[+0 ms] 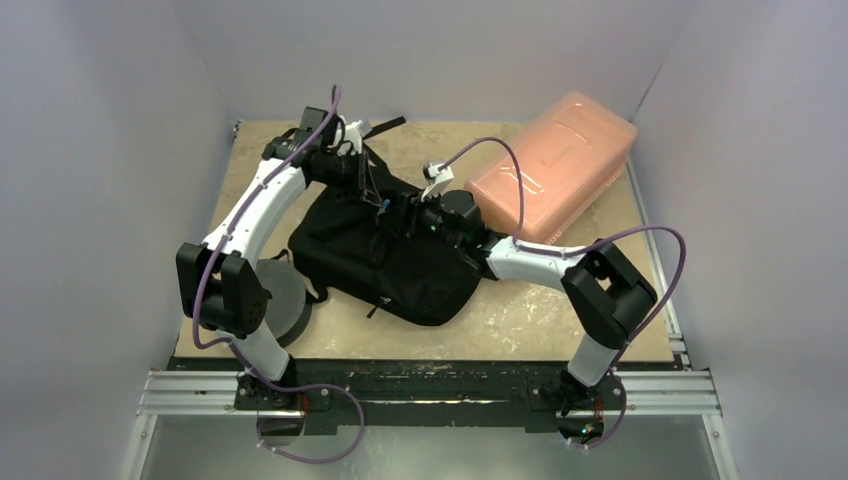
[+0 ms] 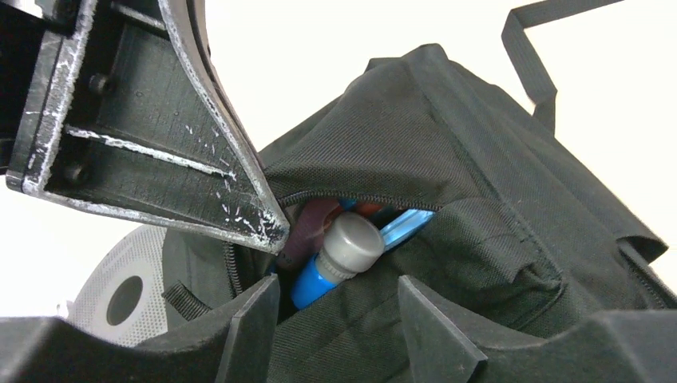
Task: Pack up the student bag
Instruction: Place the stationery in the student bag, then zip the student bag at the center of the board.
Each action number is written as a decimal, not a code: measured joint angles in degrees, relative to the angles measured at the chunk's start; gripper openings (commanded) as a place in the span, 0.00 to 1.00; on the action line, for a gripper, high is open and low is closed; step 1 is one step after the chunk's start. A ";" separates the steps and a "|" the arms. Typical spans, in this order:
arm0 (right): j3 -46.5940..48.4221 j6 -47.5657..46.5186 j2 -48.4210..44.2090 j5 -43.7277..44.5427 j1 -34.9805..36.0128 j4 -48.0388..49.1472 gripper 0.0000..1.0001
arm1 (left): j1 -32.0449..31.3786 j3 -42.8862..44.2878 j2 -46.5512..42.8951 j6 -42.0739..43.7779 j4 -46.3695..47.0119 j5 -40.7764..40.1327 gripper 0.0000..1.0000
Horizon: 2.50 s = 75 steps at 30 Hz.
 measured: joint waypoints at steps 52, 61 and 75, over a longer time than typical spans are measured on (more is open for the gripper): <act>2.51 -18.45 -9.84 -11.74 1.66 -17.38 0.71 | 0.28 -22.47 -42.01 -6.38 3.39 -12.13 0.79; 15.85 -12.70 1.29 -18.25 -0.76 -11.80 0.54 | 0.28 -41.68 -55.23 -14.58 8.85 -12.09 0.69; 18.08 -6.82 16.90 -20.81 -3.52 -6.78 0.54 | 0.31 -58.51 -54.38 -28.74 23.67 -10.80 0.53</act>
